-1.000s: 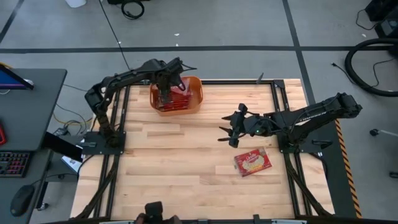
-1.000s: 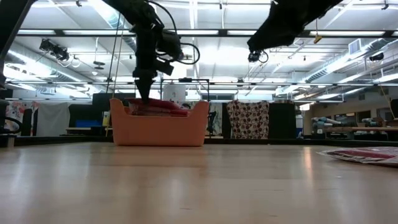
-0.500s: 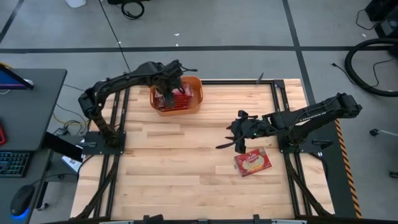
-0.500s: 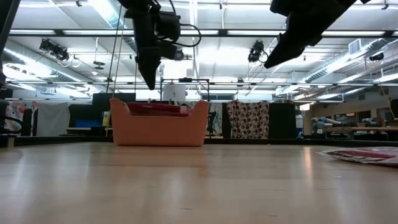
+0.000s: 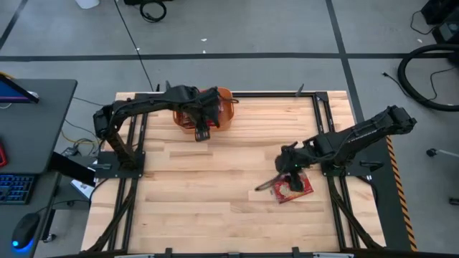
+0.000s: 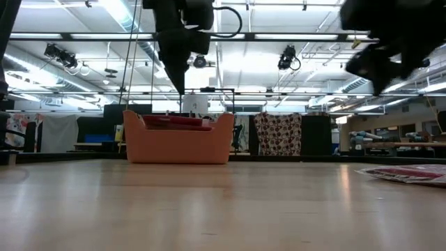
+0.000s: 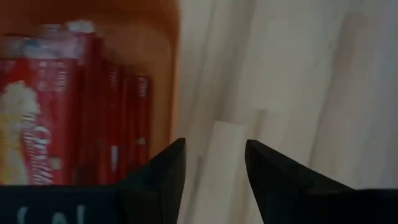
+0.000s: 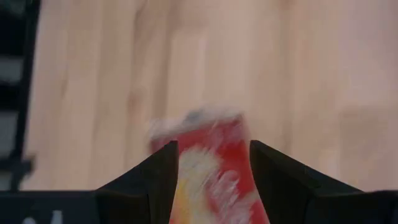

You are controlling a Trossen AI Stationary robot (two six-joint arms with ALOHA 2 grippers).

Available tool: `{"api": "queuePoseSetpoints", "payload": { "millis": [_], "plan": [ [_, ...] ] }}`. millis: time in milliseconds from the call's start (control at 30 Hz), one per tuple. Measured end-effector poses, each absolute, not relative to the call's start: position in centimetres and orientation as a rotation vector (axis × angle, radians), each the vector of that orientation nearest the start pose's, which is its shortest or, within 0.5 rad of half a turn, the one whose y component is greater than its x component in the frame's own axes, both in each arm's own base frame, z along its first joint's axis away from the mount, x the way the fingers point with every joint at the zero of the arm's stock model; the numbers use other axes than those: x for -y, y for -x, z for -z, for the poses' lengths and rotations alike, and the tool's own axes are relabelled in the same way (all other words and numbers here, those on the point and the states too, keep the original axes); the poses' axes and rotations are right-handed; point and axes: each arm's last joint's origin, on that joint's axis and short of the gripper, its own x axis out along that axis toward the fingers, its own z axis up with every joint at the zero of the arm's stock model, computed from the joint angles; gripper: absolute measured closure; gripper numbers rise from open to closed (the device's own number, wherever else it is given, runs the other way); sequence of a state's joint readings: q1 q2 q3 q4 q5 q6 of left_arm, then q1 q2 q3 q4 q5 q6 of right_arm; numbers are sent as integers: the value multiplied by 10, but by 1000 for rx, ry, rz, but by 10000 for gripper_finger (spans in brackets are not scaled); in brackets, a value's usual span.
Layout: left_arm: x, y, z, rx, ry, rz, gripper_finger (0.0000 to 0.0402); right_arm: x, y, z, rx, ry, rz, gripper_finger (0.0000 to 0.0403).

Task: Sort popcorn bags into baskets
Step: Put the red popcorn bag into the orange bin

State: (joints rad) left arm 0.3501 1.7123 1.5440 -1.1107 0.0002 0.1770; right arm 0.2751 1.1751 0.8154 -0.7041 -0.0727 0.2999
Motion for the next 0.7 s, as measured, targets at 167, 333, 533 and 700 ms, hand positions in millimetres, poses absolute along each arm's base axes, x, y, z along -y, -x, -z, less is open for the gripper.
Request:
{"api": "queuePoseSetpoints", "payload": {
  "millis": [167,333,533,700],
  "plan": [
    [-95,-319,-290,-1310,112,-196,233,-76,-195,-222,-1193,-209,-204,200],
    [-85,-309,-306,-1284,107,-243,233,-85,-186,-197,-1274,-296,-175,200],
    [-81,-289,-334,-1176,139,-311,233,-89,-182,-168,-1421,-365,-57,200],
    [-71,-275,-356,-1082,158,-321,233,-89,-189,-148,-1481,-340,7,200]
  ]
}}
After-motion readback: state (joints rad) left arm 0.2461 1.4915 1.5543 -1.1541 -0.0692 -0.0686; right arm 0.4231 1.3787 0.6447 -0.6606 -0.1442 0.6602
